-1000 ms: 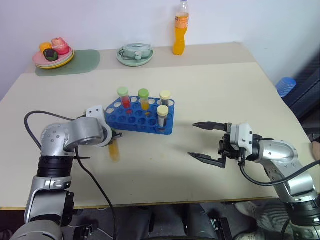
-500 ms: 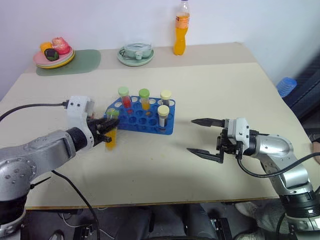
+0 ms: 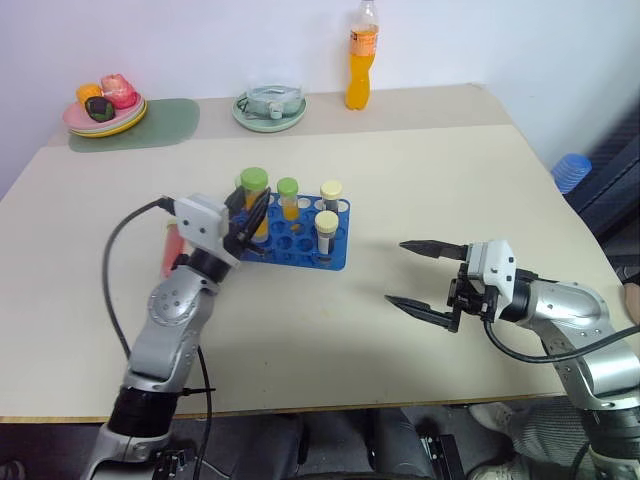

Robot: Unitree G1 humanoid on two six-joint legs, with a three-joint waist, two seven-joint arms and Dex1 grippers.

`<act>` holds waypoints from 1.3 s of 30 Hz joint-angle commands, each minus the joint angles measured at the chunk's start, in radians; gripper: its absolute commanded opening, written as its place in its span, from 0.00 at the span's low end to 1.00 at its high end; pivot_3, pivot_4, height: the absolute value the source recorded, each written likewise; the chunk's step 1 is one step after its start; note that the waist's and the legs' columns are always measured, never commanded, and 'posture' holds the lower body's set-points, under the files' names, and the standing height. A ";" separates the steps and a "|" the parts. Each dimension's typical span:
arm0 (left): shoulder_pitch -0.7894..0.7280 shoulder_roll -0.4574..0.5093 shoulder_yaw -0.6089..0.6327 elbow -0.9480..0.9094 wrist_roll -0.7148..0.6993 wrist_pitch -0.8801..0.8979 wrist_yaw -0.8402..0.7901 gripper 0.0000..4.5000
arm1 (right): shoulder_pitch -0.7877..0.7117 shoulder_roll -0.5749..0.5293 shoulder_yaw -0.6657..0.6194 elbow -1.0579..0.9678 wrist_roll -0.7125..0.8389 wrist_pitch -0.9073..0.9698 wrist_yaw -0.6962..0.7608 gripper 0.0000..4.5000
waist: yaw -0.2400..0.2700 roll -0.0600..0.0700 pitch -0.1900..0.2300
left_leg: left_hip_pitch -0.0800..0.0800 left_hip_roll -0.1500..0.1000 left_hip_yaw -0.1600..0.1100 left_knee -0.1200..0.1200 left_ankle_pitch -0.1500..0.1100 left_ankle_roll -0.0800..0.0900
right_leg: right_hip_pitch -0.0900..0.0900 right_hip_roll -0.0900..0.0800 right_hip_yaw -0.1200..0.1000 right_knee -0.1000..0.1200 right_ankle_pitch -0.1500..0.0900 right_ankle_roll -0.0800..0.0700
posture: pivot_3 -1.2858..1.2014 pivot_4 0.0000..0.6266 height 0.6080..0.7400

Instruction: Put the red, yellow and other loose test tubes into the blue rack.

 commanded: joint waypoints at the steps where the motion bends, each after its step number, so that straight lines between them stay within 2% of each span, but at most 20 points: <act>1: -0.042 -0.045 -0.010 0.092 0.049 -0.127 -0.057 0.17 | 0.019 -0.013 -0.046 -0.067 0.023 0.014 -0.028 1.00 | 0.000 0.000 0.000 | 0.000 0.000 0.000 0.000 0.000 0.000 | 0.000 0.000 0.000 0.000 0.000 0.000 | 0.52 0.24 1.00; 6: -0.077 -0.090 -0.021 0.229 0.114 -0.221 -0.098 0.17 | 0.046 -0.016 -0.067 -0.107 0.029 0.037 -0.052 1.00 | 0.000 0.000 0.000 | 0.000 0.000 0.000 0.000 0.000 0.000 | 0.000 0.000 0.000 0.000 0.000 0.001 | 0.52 0.24 1.00; 12: -0.054 -0.111 -0.025 0.274 0.139 -0.257 -0.126 0.17 | 0.058 -0.021 -0.081 -0.117 0.031 0.044 -0.062 1.00 | 0.000 0.000 0.000 | 0.000 0.000 0.000 0.001 0.000 0.000 | 0.000 0.000 0.000 0.000 0.001 0.001 | 0.52 0.24 1.00; 26: -0.024 -0.142 -0.010 0.261 0.039 -0.202 -0.233 0.17 | 0.034 -0.019 -0.073 -0.091 0.023 0.028 -0.067 1.00 | 0.001 0.000 0.000 | 0.001 0.000 0.000 0.001 -0.001 0.001 | 0.001 0.000 0.000 0.000 0.001 0.002 | 0.52 0.24 1.00; 28: -0.025 -0.145 -0.002 0.255 0.011 -0.170 -0.250 0.39 | 0.030 -0.016 -0.068 -0.086 0.020 0.024 -0.067 1.00 | 0.000 0.000 0.000 | 0.001 0.000 0.000 0.001 -0.001 0.001 | 0.001 0.000 0.000 0.000 0.001 0.002 | 0.52 0.24 1.00; 29: -0.025 -0.145 0.000 0.251 0.002 -0.157 -0.262 0.48 | 0.027 -0.015 -0.066 -0.083 0.019 0.023 -0.067 1.00 | 0.001 0.000 0.000 | 0.001 0.000 0.000 0.001 -0.001 0.001 | 0.001 0.000 0.000 0.000 0.001 0.002 | 0.52 0.24 1.00; 33: -0.020 -0.155 0.013 0.241 0.041 -0.147 -0.236 0.93 | 0.023 -0.010 -0.059 -0.075 0.016 0.014 -0.067 1.00 | 0.000 0.000 0.000 | 0.001 0.000 0.000 0.001 -0.001 0.001 | 0.001 0.000 0.000 0.000 0.001 0.002 | 0.52 0.24 1.00; 34: -0.019 -0.155 0.015 0.237 0.057 -0.144 -0.224 0.99 | 0.021 -0.009 -0.057 -0.073 0.015 0.013 -0.067 1.00 | 0.000 0.000 0.000 | 0.001 0.000 0.000 0.001 -0.001 0.001 | 0.001 0.000 0.000 0.000 0.001 0.002 | 0.52 0.24 1.00; 39: -0.007 -0.148 0.023 0.149 0.043 -0.101 -0.211 0.99 | 0.009 0.001 -0.047 -0.061 0.016 0.004 -0.066 1.00 | -0.001 0.000 0.000 | 0.001 0.000 0.000 0.001 -0.001 0.001 | 0.001 0.000 0.000 0.000 0.001 0.002 | 0.52 0.24 1.00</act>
